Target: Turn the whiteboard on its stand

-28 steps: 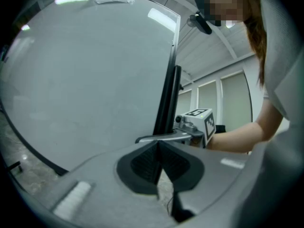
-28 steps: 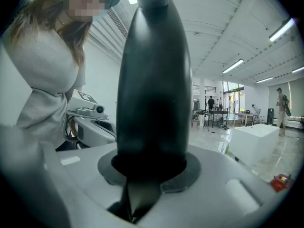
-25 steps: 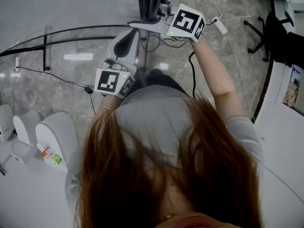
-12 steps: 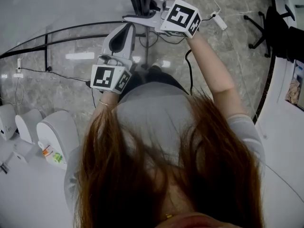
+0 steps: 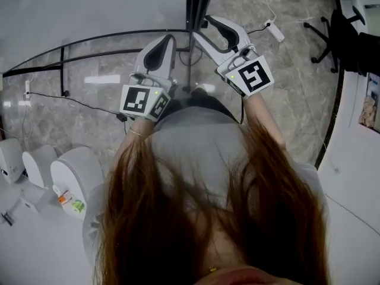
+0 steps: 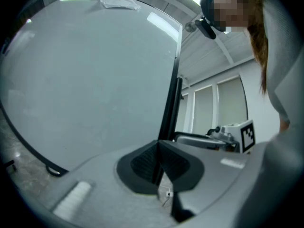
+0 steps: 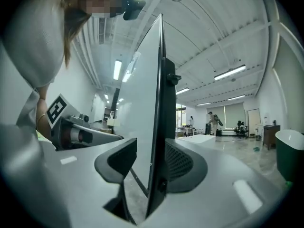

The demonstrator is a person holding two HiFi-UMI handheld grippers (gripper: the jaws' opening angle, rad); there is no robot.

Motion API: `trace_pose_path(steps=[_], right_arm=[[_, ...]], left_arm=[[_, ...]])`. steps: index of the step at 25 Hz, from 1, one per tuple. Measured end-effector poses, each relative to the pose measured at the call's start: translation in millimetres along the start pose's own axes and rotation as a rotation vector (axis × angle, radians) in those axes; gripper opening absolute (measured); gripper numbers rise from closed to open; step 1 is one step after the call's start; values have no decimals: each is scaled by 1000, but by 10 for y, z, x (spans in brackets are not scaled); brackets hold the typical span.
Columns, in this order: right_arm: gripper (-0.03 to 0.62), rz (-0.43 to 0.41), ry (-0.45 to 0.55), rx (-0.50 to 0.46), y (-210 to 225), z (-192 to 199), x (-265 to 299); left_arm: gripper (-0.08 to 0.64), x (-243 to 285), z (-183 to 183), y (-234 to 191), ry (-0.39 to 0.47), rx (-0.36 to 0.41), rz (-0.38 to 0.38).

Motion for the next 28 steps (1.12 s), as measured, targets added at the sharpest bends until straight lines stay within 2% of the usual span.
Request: trace_pose_path(steps=[2,3,5,6,10,19,22,28], right_arm=[[174,53,4,3,-83,5,-36],[135,82,9,0,-108,-6,-59],[16,146,22,-14,-159,-45,-116],[-4,176,29,-15,-193,-61,-143],[-6,274,37,26,-425,-75,-197],[-6,408,-28,121,-1200,115,-58],[-6,401,-49,125,-1430,142,-78],[-6,371,-35,130,-1731,60,-296]], left_arm=[[2,-47,-24,-43,-3,-5,30],[2,-77,-39,-62,-4,-8,43],[2,-141,-70,-101,-5,-11,68],[2,-176,-85,-127,-9,-10,80],[2,-366,-128,-262,-29,-13,125],[2,-802,-23,-434,-112,-1,244],[2,-888,13,-374,-120,-6,272],[2,-1143,40,-77,-103,4,266]])
Point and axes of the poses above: the fingertips, and each gripper's own axes: x forward along the fingers, y to its right, z out of its underside, the point moved 7 cm from there along -x, backward along the fingers, and after that the axes turned 11 degrees about z, right-handed, at the moved point
